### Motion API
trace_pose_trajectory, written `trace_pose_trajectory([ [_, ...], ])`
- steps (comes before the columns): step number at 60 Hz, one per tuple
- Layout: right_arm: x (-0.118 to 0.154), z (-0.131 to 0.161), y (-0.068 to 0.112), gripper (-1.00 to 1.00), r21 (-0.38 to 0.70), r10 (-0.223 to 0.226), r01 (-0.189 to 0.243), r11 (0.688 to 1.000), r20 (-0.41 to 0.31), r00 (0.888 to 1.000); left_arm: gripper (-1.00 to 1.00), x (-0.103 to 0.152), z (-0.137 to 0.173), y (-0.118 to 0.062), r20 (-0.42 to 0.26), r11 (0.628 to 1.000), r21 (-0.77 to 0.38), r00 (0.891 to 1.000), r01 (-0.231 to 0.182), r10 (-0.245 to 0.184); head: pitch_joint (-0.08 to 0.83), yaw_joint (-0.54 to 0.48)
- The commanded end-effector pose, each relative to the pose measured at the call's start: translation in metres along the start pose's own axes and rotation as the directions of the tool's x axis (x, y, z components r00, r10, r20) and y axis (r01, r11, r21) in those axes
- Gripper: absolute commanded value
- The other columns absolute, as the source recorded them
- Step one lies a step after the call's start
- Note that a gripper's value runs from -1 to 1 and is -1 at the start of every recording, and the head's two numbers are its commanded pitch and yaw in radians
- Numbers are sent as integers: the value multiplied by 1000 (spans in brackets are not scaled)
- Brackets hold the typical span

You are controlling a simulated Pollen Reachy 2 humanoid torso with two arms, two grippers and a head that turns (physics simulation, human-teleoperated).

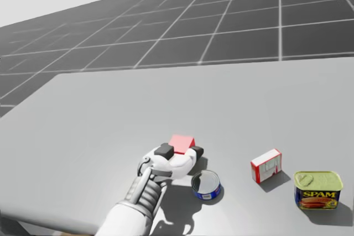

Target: Find the red cube and pick it up.

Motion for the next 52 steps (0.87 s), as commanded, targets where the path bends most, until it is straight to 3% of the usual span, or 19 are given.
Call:
trace_pose_trajectory([
  [1,0,1,1,-1000,-6,-17,17,1000,1,1000,1000,-12,-1,-2,-115,1000,9,993,11,-10,373,378],
  [14,0,0,-1,-1000,-11,-21,21,1000,0,1000,1000,-3,5,1,-84,1000,0,996,8,-8,321,371],
  [22,1,0,-2,-1000,-8,-29,29,1000,2,1000,1000,21,21,6,-11,1000,5,1000,19,-19,316,369],
  [27,1,-1,-4,-1000,-10,-30,30,999,5,1000,1000,41,34,9,45,999,18,998,46,-47,311,367],
  [29,1,-1,-4,-1000,-19,-9,9,1000,9,1000,1000,45,37,9,57,998,25,997,51,-52,311,367],
  [39,2,-1,-6,-1000,-17,-25,25,1000,11,1000,1000,79,65,18,149,996,51,986,73,-80,304,363],
  [43,2,-1,-7,-1000,-13,-20,20,1000,13,1000,1000,95,81,21,206,994,73,974,82,-96,302,362],
  [47,1,-1,-7,-1000,-7,-15,15,1000,16,1000,1000,113,100,23,275,992,96,955,85,-108,300,362],
  [48,1,-1,-7,-1000,-7,-15,15,1000,16,1000,1000,121,109,24,317,990,108,941,87,-117,299,362],
  [50,1,-1,-8,-1000,-8,-13,13,1000,16,1000,1000,127,115,23,347,990,114,930,88,-122,299,362],
  [51,1,-1,-8,-1000,-9,-9,9,1000,16,1000,1000,133,124,23,387,989,119,913,91,-130,298,362],
  [52,1,-1,-8,-1000,-10,-8,8,1000,17,1000,1000,135,127,22,399,988,122,907,92,-133,297,362],
])
